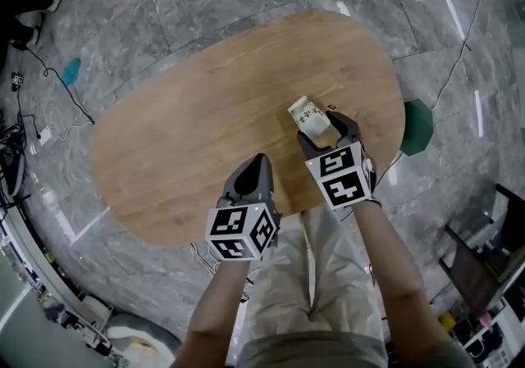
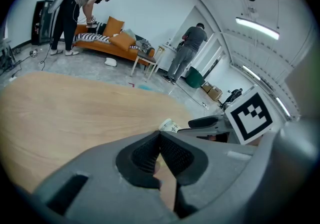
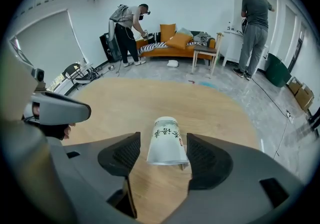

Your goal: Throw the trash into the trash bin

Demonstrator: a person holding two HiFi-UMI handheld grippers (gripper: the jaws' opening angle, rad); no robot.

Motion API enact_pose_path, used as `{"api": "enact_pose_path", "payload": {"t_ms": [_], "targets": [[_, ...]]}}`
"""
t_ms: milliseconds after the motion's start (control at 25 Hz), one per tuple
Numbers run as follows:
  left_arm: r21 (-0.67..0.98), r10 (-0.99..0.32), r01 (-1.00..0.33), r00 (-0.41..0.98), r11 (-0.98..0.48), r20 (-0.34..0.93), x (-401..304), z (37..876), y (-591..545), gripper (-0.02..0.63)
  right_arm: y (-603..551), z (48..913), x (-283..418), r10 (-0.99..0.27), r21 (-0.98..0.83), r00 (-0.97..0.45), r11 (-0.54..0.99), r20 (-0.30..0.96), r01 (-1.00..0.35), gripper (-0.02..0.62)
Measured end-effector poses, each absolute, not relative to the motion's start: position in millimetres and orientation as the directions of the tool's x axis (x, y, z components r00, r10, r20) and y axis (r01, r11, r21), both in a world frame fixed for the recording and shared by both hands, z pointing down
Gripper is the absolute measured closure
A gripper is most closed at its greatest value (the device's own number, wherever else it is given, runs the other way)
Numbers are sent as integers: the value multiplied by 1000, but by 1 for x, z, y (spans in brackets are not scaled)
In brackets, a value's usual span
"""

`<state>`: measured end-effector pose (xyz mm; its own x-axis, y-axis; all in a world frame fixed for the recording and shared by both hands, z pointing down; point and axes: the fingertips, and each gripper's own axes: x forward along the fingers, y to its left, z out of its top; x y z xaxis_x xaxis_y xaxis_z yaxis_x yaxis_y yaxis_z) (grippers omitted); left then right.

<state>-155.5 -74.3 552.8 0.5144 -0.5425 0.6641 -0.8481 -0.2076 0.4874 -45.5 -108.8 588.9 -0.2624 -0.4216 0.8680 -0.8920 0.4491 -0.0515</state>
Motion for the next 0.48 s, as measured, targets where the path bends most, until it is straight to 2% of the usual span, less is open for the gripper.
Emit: {"api": "enact_pose_path", "payload": {"t_ms": [480], "targets": [[494,-544,-850,507,-185,668,-161,569,-82,606,-116,620,-45,-379,-46,-251,476,891,-878,339]]}}
